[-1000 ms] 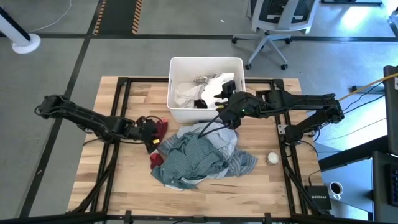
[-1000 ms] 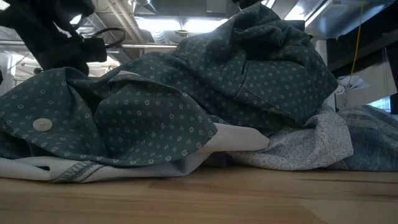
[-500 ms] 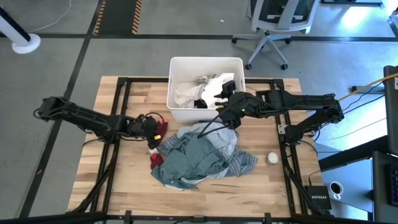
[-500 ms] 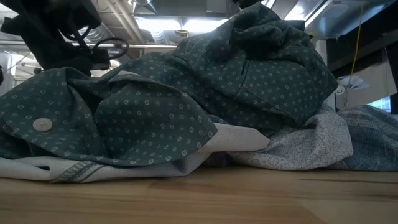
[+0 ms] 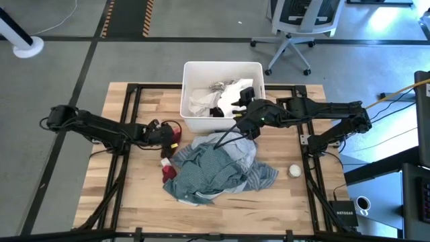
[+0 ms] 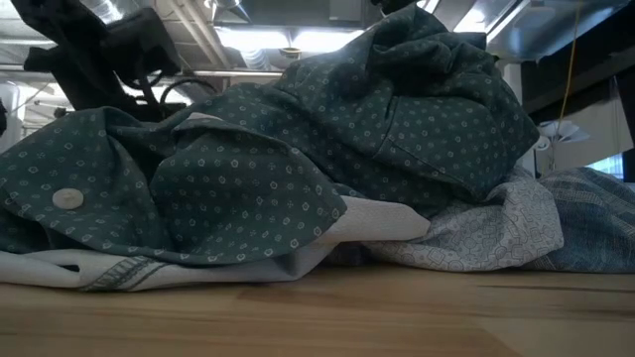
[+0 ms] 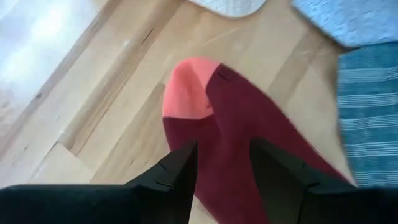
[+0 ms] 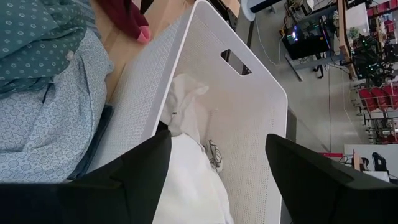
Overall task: Sort clothes
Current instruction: Put the top red sock into the white bin
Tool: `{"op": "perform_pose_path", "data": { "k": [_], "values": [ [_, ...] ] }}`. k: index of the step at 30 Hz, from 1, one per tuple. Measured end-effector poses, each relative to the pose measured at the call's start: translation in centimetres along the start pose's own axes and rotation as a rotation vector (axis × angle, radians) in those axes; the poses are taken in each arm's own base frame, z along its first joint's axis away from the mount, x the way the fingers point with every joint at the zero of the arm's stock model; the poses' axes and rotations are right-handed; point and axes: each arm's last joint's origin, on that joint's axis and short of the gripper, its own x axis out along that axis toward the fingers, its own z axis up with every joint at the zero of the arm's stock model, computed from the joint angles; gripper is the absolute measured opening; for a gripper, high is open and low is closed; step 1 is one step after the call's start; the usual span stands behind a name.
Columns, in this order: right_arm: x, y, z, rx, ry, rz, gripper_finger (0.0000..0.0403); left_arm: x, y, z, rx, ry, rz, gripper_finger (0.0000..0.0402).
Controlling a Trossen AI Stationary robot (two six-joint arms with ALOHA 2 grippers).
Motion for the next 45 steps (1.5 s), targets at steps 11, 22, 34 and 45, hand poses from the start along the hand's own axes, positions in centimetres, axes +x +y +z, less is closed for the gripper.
{"op": "perform_pose_path", "data": {
  "k": [11,22,34,45],
  "values": [
    [0.0,0.0,0.0,0.000,0.000,0.000,0.0280,2.0,-0.1,-0.1,0.041,0.069,-0.003,0.0139],
    [0.0,0.0,0.0,0.000,0.000,0.000,0.0280,1.9,-0.2,0.1,0.113,0.059,-0.019,0.0009],
    [0.0,-0.2,0.4,0.008,-0.053,0.005,0.0280,-8.3,1.8,4.4,0.083,-0.198,-0.043,0.0007],
    [1.3,-0.6,2.3,-0.006,-0.224,-0.017,0.0280,-17.1,4.1,8.2,0.062,-0.818,-0.099,0.0003]
  ]
}}
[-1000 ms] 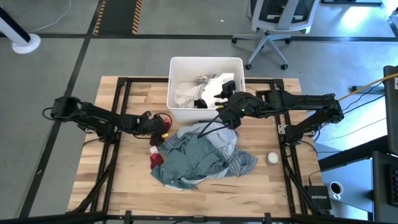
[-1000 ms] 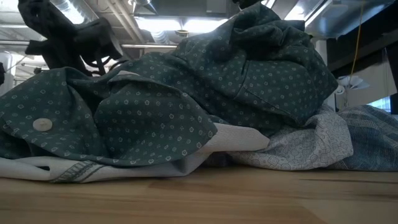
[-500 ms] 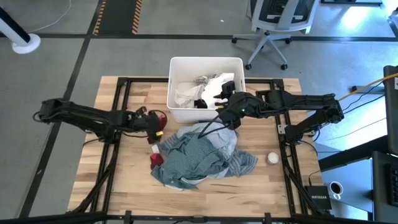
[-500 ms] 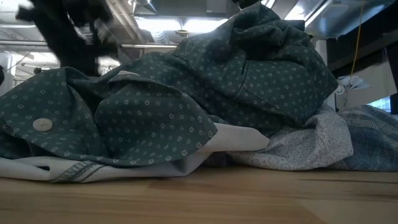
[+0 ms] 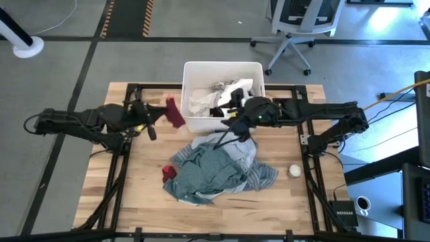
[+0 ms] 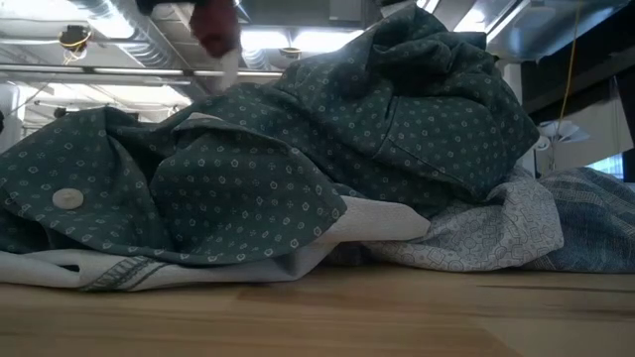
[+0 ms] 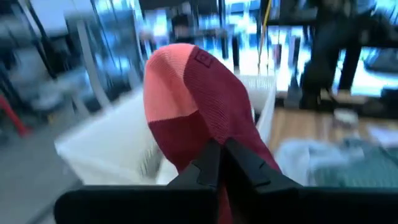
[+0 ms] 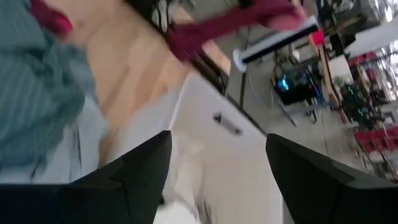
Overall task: Sort clothes
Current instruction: Put the top red sock into the white bin
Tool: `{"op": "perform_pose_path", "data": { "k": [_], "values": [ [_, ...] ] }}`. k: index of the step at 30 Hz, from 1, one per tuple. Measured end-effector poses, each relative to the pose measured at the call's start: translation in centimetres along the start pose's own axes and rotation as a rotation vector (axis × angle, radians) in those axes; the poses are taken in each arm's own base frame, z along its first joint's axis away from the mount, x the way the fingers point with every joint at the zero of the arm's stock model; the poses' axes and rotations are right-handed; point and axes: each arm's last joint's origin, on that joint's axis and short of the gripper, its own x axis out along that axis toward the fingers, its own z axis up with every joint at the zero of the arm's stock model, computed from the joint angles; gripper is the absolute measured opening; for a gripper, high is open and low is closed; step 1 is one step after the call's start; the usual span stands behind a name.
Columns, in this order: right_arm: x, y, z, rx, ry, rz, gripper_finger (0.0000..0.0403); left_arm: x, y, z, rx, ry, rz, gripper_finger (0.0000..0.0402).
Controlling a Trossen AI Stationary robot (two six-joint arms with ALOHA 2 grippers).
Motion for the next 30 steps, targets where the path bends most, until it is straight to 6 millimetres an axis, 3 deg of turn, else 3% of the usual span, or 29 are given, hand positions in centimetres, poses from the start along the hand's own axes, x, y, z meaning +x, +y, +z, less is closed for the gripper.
{"op": "perform_pose_path", "data": {
  "k": [7,15,21,30],
  "values": [
    [3.4,0.5,1.4,0.066,-0.103,-0.018,0.0280,0.5,-0.1,2.5,0.028,-0.221,0.032,0.0006],
    [6.4,0.7,2.5,0.194,-0.194,-0.101,0.0280,2.1,-1.2,2.8,0.051,-0.260,0.027,0.0007],
    [6.6,-0.5,2.8,0.274,-0.249,-0.219,0.0280,2.5,-1.8,2.8,0.058,-0.281,-0.045,0.0007],
    [7.7,-0.9,2.4,0.349,-0.333,-0.129,0.0280,3.8,-3.1,2.9,0.099,-0.324,-0.098,0.0007]
  ]
}}
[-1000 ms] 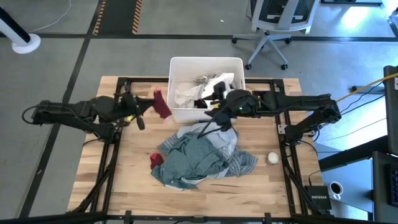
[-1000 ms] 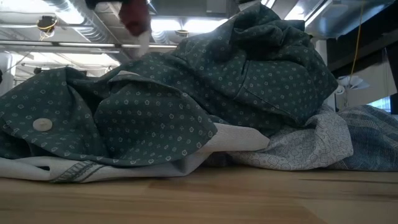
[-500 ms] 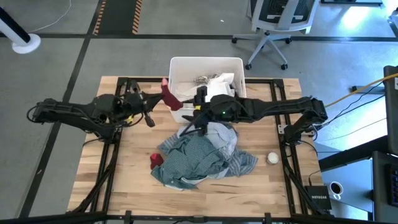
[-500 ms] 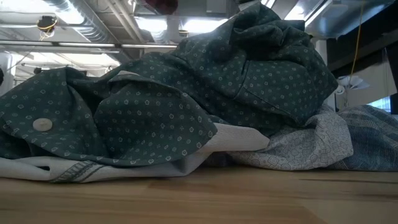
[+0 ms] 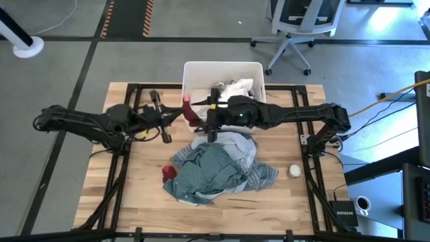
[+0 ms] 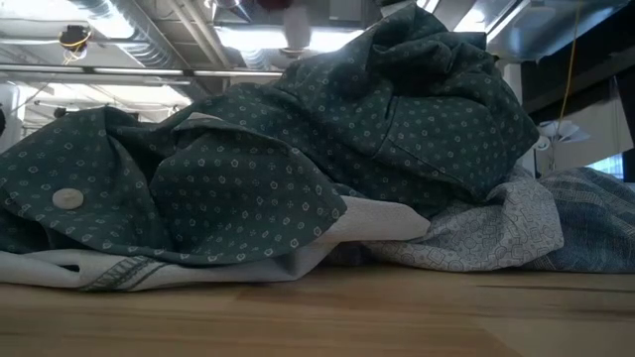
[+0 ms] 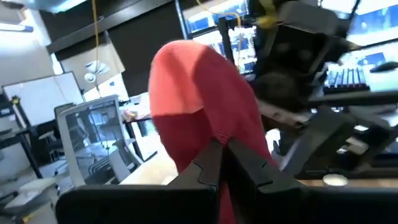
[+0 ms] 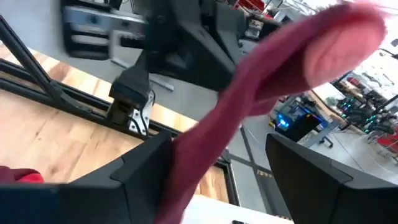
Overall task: Sort clothes
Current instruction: Put the top red sock into the white bin
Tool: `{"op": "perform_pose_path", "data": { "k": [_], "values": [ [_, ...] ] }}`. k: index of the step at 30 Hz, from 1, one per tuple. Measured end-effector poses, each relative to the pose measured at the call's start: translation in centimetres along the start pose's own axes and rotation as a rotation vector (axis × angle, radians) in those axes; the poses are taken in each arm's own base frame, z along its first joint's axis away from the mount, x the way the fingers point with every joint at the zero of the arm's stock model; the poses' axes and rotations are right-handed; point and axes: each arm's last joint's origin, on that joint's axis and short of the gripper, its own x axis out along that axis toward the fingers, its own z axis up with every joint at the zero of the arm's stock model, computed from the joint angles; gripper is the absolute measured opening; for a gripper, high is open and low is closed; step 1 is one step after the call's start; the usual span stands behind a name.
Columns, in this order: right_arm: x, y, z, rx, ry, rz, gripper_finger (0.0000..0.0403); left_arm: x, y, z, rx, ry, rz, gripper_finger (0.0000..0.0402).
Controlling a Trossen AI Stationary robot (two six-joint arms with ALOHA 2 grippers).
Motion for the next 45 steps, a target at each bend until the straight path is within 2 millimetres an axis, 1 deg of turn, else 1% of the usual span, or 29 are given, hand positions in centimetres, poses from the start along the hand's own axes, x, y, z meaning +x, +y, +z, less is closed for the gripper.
{"op": "perform_pose_path", "data": {
  "k": [3,4,6,9,13,14,15,17,19,21,25,28,33,35,38,41,45],
  "values": [
    [0.4,0.3,-0.3,-0.005,0.003,0.013,0.0274,0.4,-0.3,-0.4,0.012,0.018,-0.006,0.0007],
    [0.4,0.3,-0.3,-0.009,0.002,0.015,0.0265,0.5,-0.4,-0.4,0.011,0.016,-0.004,0.0007],
    [0.4,0.3,-0.2,-0.019,-0.005,0.018,0.0236,0.6,-0.4,-0.4,0.009,0.012,-0.003,0.0008],
    [0.3,0.3,-0.2,-0.043,-0.005,0.015,0.0163,0.6,-0.4,-0.4,0.004,0.013,-0.004,0.0008],
    [0.2,0.2,-0.1,-0.102,-0.008,0.005,0.0035,0.5,-0.4,-0.4,-0.037,0.008,-0.002,0.0008],
    [0.2,0.1,-0.1,-0.125,-0.007,0.001,0.0020,0.6,-0.4,-0.4,-0.046,0.009,-0.002,0.0008],
    [0.1,0.0,0.0,-0.147,0.001,-0.014,0.0017,0.6,-0.4,-0.4,-0.050,0.010,-0.003,0.0008],
    [0.0,-0.2,0.0,-0.168,0.039,-0.063,0.0028,0.6,-0.4,-0.4,-0.053,0.013,-0.003,0.0008],
    [-0.7,-0.8,0.6,-0.195,0.054,-0.105,0.0037,0.6,-0.4,-0.6,-0.062,0.027,-0.005,0.0011],
    [-1.6,-1.5,1.3,-0.226,0.052,-0.139,0.0033,0.5,-0.4,-0.7,-0.072,0.046,0.002,0.0023],
    [-4.0,-3.5,2.7,-0.270,0.066,-0.198,0.0010,0.2,-0.1,-1.2,-0.080,0.123,0.087,0.0068],
    [-5.5,-5.0,2.9,-0.279,0.138,-0.227,0.0017,-0.2,0.1,-1.7,-0.067,0.189,0.138,0.0105],
    [-7.0,-6.8,1.1,-0.308,0.345,-0.256,0.0020,-0.7,0.3,-2.2,-0.049,0.258,0.154,0.0147],
    [-7.3,-7.5,0.0,-0.310,0.430,-0.253,0.0016,-0.9,0.3,-2.4,-0.037,0.278,0.150,0.0155],
    [-7.4,-8.4,-1.8,-0.260,0.539,-0.244,0.0018,-0.9,0.3,-2.5,-0.028,0.288,0.147,0.0161],
    [-7.3,-9.2,-3.5,-0.205,0.631,-0.224,0.0033,-0.9,0.3,-2.5,-0.025,0.292,0.146,0.0162],
    [-6.6,-10.0,-5.4,-0.119,0.711,-0.236,0.0067,-0.9,0.3,-2.5,-0.023,0.293,0.145,0.0162]
  ]
}}
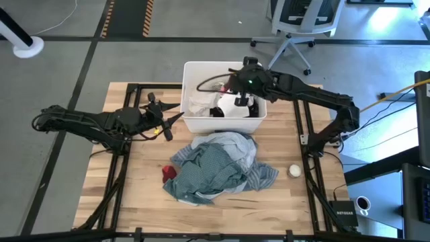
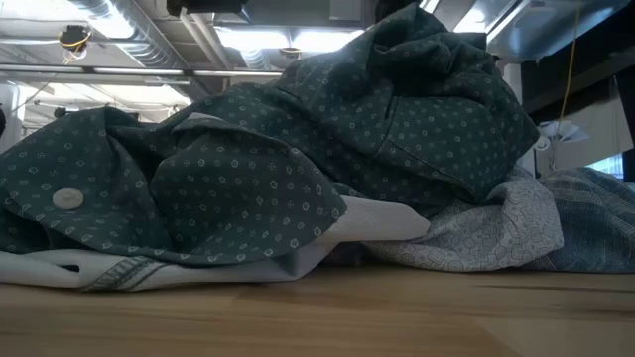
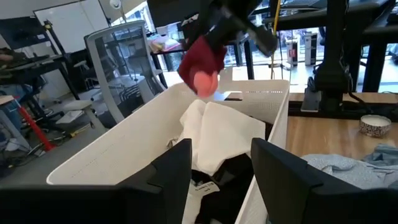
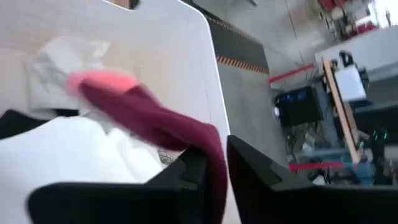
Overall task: Sort clothes
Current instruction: Put the top red sock into the white bin
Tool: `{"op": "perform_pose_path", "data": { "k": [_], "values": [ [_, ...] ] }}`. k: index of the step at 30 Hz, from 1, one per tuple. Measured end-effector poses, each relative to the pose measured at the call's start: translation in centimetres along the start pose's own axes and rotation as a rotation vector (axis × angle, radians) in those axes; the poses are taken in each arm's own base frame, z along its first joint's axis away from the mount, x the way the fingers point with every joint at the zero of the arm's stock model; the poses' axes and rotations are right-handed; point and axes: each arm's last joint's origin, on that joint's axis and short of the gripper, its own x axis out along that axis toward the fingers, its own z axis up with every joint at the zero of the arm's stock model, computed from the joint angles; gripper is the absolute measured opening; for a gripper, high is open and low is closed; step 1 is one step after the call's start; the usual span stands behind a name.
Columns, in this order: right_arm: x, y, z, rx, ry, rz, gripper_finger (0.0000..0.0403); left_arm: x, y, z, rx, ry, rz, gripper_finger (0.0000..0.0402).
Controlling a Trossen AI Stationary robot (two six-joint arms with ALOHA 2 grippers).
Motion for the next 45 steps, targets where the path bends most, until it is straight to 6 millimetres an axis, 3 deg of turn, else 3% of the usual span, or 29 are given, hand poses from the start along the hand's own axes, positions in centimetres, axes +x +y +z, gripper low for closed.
{"op": "perform_pose_path", "data": {
  "k": [7,16,22,33,45],
  "values": [
    [2.1,0.0,-0.5,-0.009,0.050,0.015,0.0146,0.0,0.0,0.3,-0.034,-0.024,0.003,0.0162],
    [0.9,-0.4,-0.9,-0.040,0.063,0.012,0.0228,0.0,0.0,0.1,-0.045,-0.011,0.001,0.0162],
    [-0.6,-1.2,-1.1,-0.005,0.010,0.024,0.0240,0.0,-0.1,-0.4,-0.061,0.034,-0.004,0.0162],
    [0.4,-1.6,-2.9,0.101,0.078,0.169,0.0275,0.0,-0.5,-0.6,-0.098,0.049,-0.160,0.0162],
    [-1.2,-1.4,-3.8,0.102,0.100,0.276,0.0276,-0.1,-0.6,-1.3,-0.091,0.111,-0.167,0.0162]
  ]
}}
